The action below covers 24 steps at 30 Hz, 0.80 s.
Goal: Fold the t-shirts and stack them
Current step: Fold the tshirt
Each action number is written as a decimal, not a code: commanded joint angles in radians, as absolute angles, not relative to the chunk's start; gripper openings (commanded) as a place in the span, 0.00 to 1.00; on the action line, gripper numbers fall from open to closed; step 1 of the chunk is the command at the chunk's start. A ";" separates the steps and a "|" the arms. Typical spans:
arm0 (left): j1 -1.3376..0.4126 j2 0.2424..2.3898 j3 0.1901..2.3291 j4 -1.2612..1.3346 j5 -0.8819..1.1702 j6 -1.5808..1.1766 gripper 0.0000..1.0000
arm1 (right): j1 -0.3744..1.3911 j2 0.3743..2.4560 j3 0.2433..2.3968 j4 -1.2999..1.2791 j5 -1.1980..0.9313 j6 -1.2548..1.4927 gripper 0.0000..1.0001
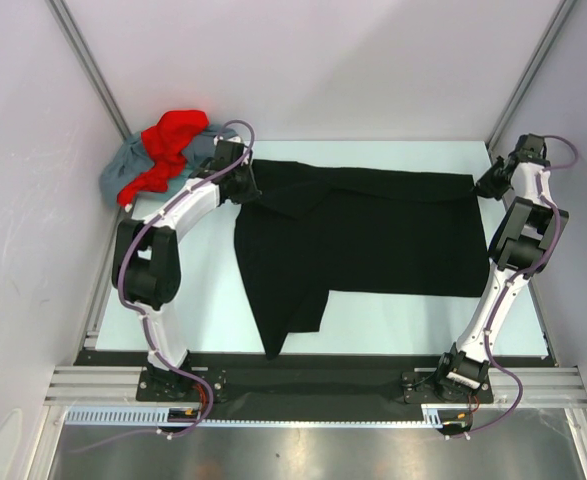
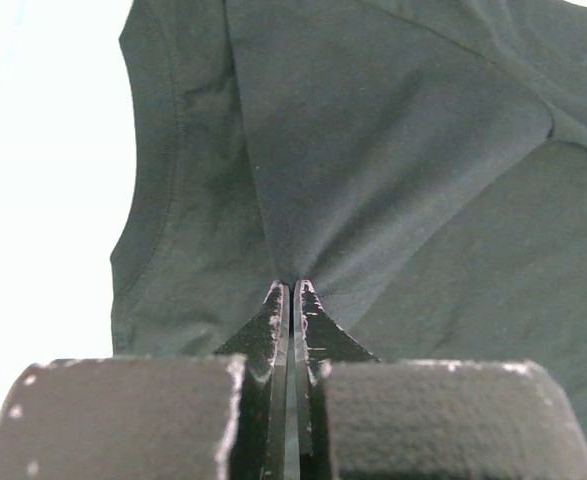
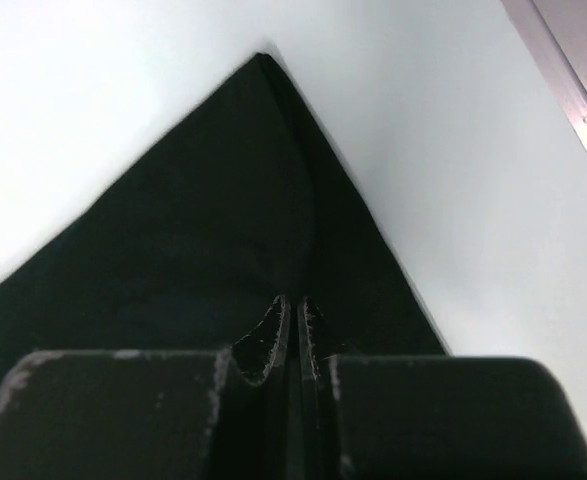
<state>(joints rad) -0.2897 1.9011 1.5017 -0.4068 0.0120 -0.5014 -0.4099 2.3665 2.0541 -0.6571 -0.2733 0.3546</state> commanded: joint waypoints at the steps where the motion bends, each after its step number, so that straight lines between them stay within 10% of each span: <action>1: -0.272 1.824 1.493 -0.425 0.025 -0.474 0.00 | -0.414 2.364 2.034 -0.660 -0.253 0.327 0.06; 24: -0.264 1.779 1.463 -0.428 0.025 -0.472 0.00 | -0.416 2.267 1.936 -0.609 -0.189 0.314 0.06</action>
<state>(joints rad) -0.2745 1.8671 1.4635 -0.4305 0.0536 -0.4881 -0.4099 2.3619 1.9564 -0.6479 -0.2066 0.3355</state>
